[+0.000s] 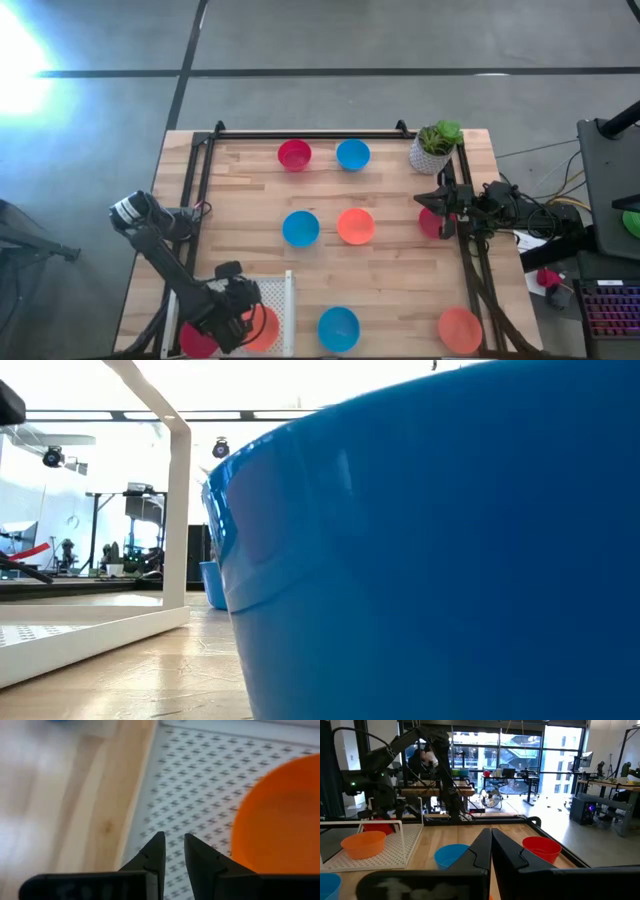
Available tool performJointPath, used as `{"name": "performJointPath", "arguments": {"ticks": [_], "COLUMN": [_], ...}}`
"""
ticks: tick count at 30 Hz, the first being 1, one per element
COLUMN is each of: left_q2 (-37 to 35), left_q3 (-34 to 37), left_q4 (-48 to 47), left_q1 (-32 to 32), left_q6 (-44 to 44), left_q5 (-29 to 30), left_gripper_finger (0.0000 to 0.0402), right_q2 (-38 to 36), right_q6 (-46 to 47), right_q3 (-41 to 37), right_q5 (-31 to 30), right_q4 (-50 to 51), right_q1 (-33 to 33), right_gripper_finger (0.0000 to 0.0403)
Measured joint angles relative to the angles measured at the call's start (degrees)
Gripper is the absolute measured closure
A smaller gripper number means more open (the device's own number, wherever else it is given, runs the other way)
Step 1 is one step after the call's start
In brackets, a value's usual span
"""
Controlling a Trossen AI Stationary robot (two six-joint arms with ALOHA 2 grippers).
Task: Pick & Place Mini bowls
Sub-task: Put the top orange bowl on the shelf, then put the middle blue bowl on the shelf
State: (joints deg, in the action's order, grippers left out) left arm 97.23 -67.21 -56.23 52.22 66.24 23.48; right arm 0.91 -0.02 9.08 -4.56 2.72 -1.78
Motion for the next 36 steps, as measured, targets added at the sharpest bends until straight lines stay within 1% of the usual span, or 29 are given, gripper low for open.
{"name": "performJointPath", "arguments": {"ticks": [6, 16, 21, 24, 27, 29, 34, 36], "left_q2": [0.0, 0.0, -0.1, -1.1, -2.3, -3.2, -6.3, -7.6], "left_q3": [1.8, 1.7, 1.0, -0.1, -1.7, -2.7, -3.3, -3.3], "left_q4": [7.6, 9.6, 8.7, 6.1, 2.2, -0.5, -4.5, -5.8], "left_q1": [-0.1, -0.2, -0.2, -0.2, -0.2, -0.2, -0.2, -0.2], "left_q6": [-3.7, -4.3, -5.4, -5.6, -5.6, -5.6, -4.6, -3.5], "left_q5": [-3.8, -5.6, -4.2, -1.0, 3.9, 8.7, 23.2, 26.9], "left_gripper_finger": [0.0337, 0.0337, 0.0337, 0.0337, 0.0337, 0.0337, 0.0337, 0.0337], "right_q2": [0.0, 0.0, 0.0, 0.0, 0.0, 0.0, 0.0, 0.0], "right_q6": [0.0, 0.0, 0.0, 0.0, 0.4, 1.2, 1.4, 1.4], "right_q3": [0.0, 0.0, 0.0, 0.0, 0.0, 0.0, 0.0, 0.0], "right_q5": [0.0, 0.0, 0.0, 0.0, 0.0, 0.0, 0.0, 0.0], "right_q4": [0.0, 0.0, 0.0, 0.0, -0.5, -0.9, -2.1, -2.4], "right_q1": [0.0, 0.0, 0.0, 0.0, 0.0, 0.0, 0.0, 0.0], "right_gripper_finger": [0.0394, 0.0394, 0.0394, 0.0394, 0.0394, 0.0394, 0.0394, 0.0394]}}
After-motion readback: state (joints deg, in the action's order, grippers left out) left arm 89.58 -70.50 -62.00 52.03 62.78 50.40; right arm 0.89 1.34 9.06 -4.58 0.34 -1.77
